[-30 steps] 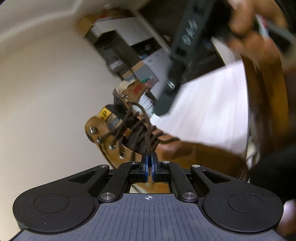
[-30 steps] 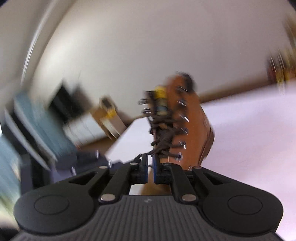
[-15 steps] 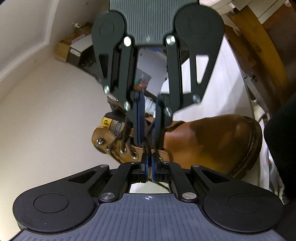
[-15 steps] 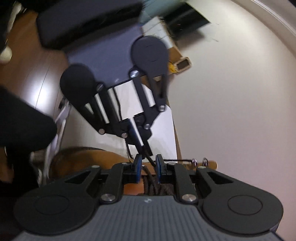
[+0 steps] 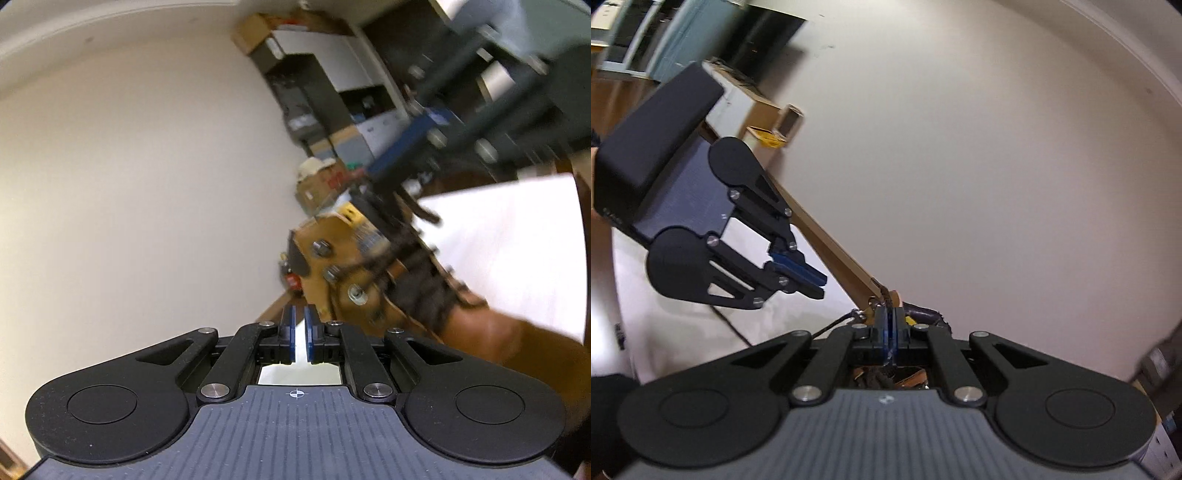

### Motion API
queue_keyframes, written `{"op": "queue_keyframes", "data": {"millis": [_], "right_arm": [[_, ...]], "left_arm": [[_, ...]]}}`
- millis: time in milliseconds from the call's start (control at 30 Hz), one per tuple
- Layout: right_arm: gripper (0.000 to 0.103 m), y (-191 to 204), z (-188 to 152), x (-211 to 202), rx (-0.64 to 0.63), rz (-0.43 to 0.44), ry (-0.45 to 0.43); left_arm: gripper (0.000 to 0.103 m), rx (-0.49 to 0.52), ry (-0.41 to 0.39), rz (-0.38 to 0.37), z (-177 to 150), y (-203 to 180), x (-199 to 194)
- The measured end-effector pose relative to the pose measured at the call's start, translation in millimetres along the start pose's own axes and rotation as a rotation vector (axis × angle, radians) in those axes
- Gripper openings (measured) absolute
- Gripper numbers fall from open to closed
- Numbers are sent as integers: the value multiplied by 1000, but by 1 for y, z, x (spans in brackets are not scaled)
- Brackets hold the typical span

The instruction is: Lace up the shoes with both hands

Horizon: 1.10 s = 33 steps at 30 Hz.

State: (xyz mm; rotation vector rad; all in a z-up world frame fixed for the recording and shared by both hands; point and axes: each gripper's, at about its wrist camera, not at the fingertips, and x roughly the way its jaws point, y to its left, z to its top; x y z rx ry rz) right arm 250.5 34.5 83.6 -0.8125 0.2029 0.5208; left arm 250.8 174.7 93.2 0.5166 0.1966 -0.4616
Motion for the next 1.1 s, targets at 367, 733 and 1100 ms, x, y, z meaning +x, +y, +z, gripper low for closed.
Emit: {"op": "queue_keyframes", "data": {"millis": [367, 733, 1100], "right_arm": [[3, 13, 14, 9, 25, -61, 86], [3, 31, 26, 36, -17, -77, 142], [3, 32, 31, 54, -26, -86, 153]], "left_arm": [[8, 27, -35, -15, 8, 2, 8], [8, 74, -68, -55, 6, 2, 13], [8, 241, -95, -130, 9, 2, 24]]}}
